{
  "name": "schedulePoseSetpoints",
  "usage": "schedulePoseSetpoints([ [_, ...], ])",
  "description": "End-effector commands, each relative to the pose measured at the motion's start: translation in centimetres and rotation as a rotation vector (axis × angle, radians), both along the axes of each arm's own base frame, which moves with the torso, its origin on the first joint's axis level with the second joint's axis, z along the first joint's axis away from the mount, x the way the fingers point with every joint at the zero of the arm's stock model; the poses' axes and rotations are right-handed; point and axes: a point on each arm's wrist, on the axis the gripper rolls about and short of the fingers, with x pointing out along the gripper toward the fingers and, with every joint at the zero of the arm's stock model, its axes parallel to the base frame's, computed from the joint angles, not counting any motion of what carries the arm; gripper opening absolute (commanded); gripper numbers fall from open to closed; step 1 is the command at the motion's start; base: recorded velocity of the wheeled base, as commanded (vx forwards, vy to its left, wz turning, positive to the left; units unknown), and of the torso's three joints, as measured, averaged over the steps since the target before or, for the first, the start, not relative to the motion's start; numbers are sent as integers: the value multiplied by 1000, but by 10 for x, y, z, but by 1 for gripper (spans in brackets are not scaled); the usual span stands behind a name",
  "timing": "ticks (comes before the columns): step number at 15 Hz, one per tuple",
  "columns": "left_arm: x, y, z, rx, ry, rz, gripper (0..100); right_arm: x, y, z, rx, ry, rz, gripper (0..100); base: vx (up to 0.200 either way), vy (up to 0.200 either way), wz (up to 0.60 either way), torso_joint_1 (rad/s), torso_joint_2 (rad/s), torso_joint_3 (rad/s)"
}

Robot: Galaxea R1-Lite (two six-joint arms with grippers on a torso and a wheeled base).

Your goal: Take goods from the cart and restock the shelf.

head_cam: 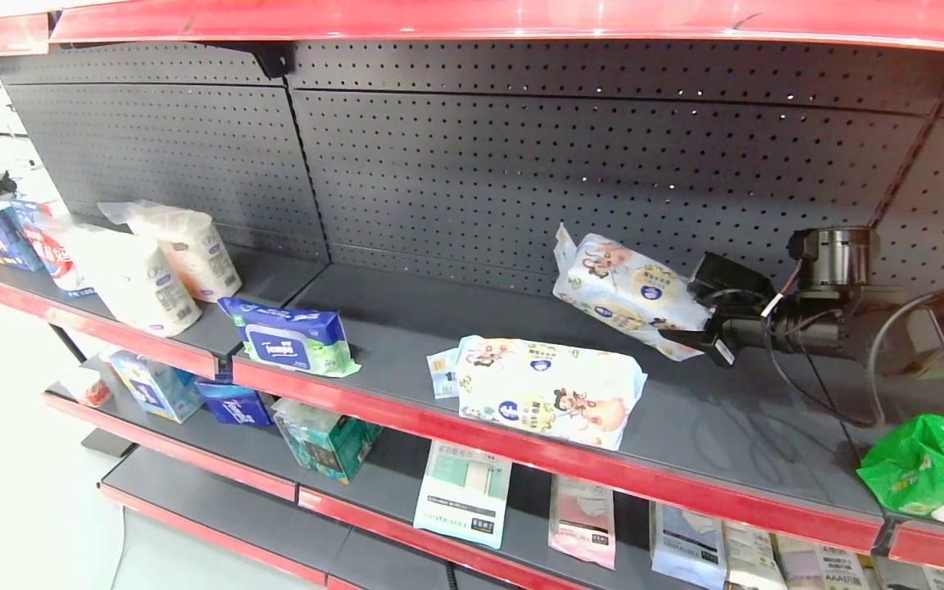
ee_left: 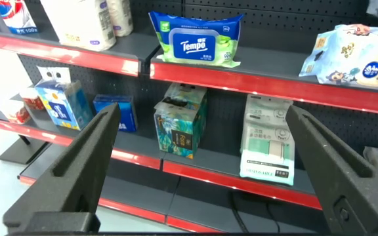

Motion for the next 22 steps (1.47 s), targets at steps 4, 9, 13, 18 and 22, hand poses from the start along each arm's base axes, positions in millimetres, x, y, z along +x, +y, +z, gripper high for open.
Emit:
schedulePoseSetpoints([
  [4,0,0,0,-1,-1,0,100,7,17,-8,-15,3,64,0,0,0,0,0,0,0],
  [9,0,0,0,-1,-1,0,100,8,27,-12,8,20,105,0,0,0,0,0,0,0],
  [13,0,0,0,-1,-1,0,100,7,33,-13,111,90,105,0,0,0,0,0,0,0],
  [18,0,0,0,-1,-1,0,100,13,33,-15,126,191,162,0,0,0,0,0,0,0],
  [22,0,0,0,-1,-1,0,100,30,33,-17,120,180,160,0,0,0,0,0,0,0],
])
